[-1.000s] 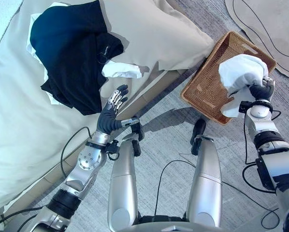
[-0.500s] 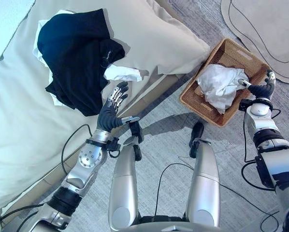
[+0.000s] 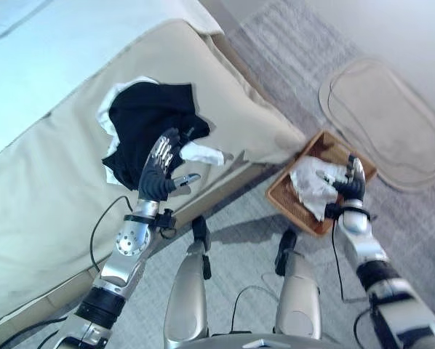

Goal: Pick up clothes into the bucket

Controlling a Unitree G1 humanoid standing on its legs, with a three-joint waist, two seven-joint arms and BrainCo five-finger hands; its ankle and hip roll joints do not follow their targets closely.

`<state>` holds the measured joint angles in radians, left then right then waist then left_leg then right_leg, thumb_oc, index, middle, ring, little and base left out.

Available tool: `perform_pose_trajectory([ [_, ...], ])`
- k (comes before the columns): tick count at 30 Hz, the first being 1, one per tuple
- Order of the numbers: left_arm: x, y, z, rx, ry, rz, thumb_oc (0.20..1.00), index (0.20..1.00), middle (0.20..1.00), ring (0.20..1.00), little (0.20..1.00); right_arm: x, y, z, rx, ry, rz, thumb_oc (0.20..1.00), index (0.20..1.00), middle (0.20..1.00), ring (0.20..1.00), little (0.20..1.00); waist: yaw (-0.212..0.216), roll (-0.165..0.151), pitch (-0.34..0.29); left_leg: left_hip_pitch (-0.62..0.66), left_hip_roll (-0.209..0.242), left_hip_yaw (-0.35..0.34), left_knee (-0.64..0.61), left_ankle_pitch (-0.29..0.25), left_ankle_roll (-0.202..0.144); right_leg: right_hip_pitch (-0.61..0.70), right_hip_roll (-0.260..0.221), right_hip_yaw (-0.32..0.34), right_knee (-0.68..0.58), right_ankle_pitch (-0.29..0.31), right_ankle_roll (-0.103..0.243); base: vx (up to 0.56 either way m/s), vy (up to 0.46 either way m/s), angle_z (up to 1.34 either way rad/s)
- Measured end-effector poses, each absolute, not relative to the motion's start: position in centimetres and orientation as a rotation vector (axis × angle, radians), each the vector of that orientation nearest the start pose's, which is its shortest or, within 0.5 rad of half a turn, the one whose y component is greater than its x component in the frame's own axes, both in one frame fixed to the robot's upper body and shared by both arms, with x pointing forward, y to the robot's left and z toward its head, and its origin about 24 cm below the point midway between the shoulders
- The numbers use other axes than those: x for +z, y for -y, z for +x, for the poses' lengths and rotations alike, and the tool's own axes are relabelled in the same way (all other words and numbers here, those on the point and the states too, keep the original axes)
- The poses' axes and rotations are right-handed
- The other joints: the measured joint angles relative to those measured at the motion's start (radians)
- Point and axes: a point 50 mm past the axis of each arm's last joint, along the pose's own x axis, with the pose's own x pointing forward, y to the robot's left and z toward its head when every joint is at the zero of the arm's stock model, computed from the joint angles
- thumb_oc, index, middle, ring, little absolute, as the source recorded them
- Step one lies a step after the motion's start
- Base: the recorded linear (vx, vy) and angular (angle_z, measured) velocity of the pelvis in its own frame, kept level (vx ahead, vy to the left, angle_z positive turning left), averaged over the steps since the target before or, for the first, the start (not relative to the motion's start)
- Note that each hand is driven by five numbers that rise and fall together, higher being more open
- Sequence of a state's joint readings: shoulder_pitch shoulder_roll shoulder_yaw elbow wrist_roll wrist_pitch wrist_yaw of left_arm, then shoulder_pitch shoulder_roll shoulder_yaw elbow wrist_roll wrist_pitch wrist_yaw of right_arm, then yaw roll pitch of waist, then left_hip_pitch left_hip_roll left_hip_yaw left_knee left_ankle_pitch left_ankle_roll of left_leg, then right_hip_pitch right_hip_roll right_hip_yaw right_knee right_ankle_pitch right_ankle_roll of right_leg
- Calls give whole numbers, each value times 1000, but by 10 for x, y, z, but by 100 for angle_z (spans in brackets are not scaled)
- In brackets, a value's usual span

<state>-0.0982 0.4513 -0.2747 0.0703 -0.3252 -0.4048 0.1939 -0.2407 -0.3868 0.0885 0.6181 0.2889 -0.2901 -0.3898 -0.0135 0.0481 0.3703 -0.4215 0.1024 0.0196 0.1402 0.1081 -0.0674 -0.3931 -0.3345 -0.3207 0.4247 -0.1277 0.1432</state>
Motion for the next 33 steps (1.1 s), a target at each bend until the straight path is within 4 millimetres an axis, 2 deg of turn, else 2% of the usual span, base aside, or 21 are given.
perform_pose_trajectory([
  [3,74,-187,260,-22,310,155,1000,1000,1000,1000,1000,-3,243,267,-402,-103,-113,1000,1000,1000,1000,1000,3,-20,-17,30,-2,-22,-21,-1,1,56,4,-29,-40,4,7,86,12,26],
  [6,76,-194,261,27,333,244,1000,1000,1000,1000,1000,-4,230,268,-348,-98,-85,1000,1000,1000,1000,1000,10,-25,-23,42,-5,-22,-25,-2,3,84,8,-34,-71,18,18,65,28,3],
  [7,74,-198,262,60,326,286,1000,1000,1000,1000,1000,-5,218,269,-283,-98,-85,1000,1000,1000,1000,1000,12,-32,-27,60,-4,-21,-26,-1,1,111,12,-36,-95,28,23,49,45,-2],
  [9,72,-201,262,89,321,331,1000,1000,1000,1000,1000,-5,207,268,-231,-94,-79,1000,1000,1000,1000,1000,20,-40,-35,76,-4,-20,-27,-1,0,136,17,-40,-118,36,26,66,54,-2],
  [11,72,-205,262,131,334,398,1000,1000,1000,1000,1000,-8,194,267,-179,-100,-74,1000,1000,1000,1000,1000,29,-57,-52,90,-3,-21,-29,-4,-4,165,23,-47,-146,47,30,50,42,2],
  [14,54,-218,263,186,257,532,1000,1000,1000,1000,1000,-13,174,266,-108,-114,-47,1000,1000,1000,1000,1000,29,-99,-86,114,-1,-20,-33,-12,-15,213,33,-58,-204,65,35,52,48,0],
  [18,45,-225,265,217,208,636,1000,1000,1000,1000,1000,-16,162,264,-39,-123,-66,1000,1000,1000,1000,1000,30,-129,-104,115,-4,-19,-38,-13,-17,242,42,-70,-262,100,37,26,47,1],
  [20,45,-230,268,228,203,704,1000,1000,1000,1000,1000,-16,161,264,-27,-124,-73,1000,1000,1000,1000,1000,31,-134,-107,115,-6,-19,-40,-13,-17,252,46,-71,-288,115,38,12,65,-1],
  [26,60,-251,278,327,233,813,1000,1000,1000,1000,1000,-15,164,265,-12,-123,-84,1000,1000,1000,1000,1000,27,-137,-105,58,1,-18,-15,-18,-24,210,55,-70,-301,132,36,-52,42,-3],
  [29,64,-255,282,354,240,826,1000,1000,1000,1000,1000,-15,166,264,-15,-122,-91,1000,1000,1000,1000,1000,21,-149,-87,14,4,-15,20,-21,-27,162,56,-60,-283,139,34,-99,35,-7],
  [33,94,-267,298,432,329,914,1000,1000,1000,1000,1000,15,172,282,-8,-4,-117,1000,1000,1000,1000,1000,7,-166,59,-94,11,-22,109,-36,-23,72,52,-43,-219,138,31,-104,48,-7],
])
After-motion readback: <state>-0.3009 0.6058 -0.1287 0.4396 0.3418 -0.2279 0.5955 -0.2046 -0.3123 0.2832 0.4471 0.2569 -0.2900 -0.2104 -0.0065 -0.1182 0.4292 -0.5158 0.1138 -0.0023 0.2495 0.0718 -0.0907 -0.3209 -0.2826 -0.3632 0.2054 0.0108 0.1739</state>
